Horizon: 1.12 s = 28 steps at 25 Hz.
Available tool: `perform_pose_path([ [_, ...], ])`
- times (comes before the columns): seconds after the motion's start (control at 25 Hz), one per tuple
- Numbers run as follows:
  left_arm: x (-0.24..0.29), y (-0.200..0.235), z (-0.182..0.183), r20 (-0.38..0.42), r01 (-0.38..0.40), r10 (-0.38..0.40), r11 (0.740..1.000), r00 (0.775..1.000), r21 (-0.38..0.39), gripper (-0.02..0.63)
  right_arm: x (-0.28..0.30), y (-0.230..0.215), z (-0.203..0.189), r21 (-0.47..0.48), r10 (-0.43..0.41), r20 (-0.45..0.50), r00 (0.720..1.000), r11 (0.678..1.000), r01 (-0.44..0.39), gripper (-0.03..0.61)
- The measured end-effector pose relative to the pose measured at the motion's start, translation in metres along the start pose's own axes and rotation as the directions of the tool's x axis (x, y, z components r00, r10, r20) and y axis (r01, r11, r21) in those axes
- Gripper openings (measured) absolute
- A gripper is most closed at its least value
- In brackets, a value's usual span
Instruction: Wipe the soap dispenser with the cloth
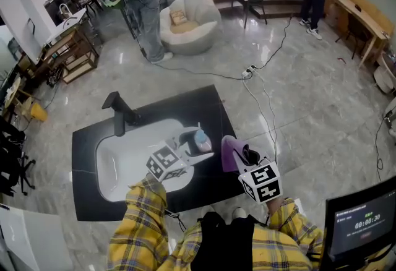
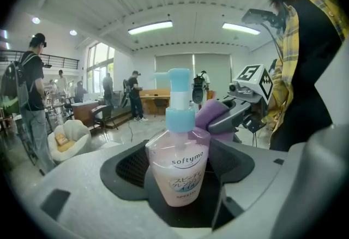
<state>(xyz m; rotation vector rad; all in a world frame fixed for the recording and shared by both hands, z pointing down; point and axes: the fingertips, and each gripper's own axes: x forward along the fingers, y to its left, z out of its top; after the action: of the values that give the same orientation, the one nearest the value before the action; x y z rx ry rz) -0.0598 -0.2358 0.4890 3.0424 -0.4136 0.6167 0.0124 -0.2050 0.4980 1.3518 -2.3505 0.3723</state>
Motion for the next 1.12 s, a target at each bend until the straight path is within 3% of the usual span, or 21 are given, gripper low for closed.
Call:
perform_pose_path([
  [0.36, -0.002, 0.007, 0.001, 0.034, -0.207, 0.210, 0.976, 0.977, -0.070, 0.339, 0.002, 0.003, 0.001, 0.001, 0.012, 0.002, 1.000, 1.000, -0.012, 0.043],
  [0.68, -0.002, 0.015, 0.000, 0.022, -0.388, 0.395, 0.911, 0.919, -0.142, 0.339, 0.004, 0.005, 0.000, 0.015, 0.019, 0.007, 1.000, 1.000, -0.019, 0.043],
  [1.12, -0.003, 0.020, -0.001, 0.006, -0.539, 0.551, 0.818, 0.835, -0.200, 0.339, 0.005, 0.007, 0.000, 0.021, 0.031, 0.011, 0.999, 0.999, -0.031, 0.043],
])
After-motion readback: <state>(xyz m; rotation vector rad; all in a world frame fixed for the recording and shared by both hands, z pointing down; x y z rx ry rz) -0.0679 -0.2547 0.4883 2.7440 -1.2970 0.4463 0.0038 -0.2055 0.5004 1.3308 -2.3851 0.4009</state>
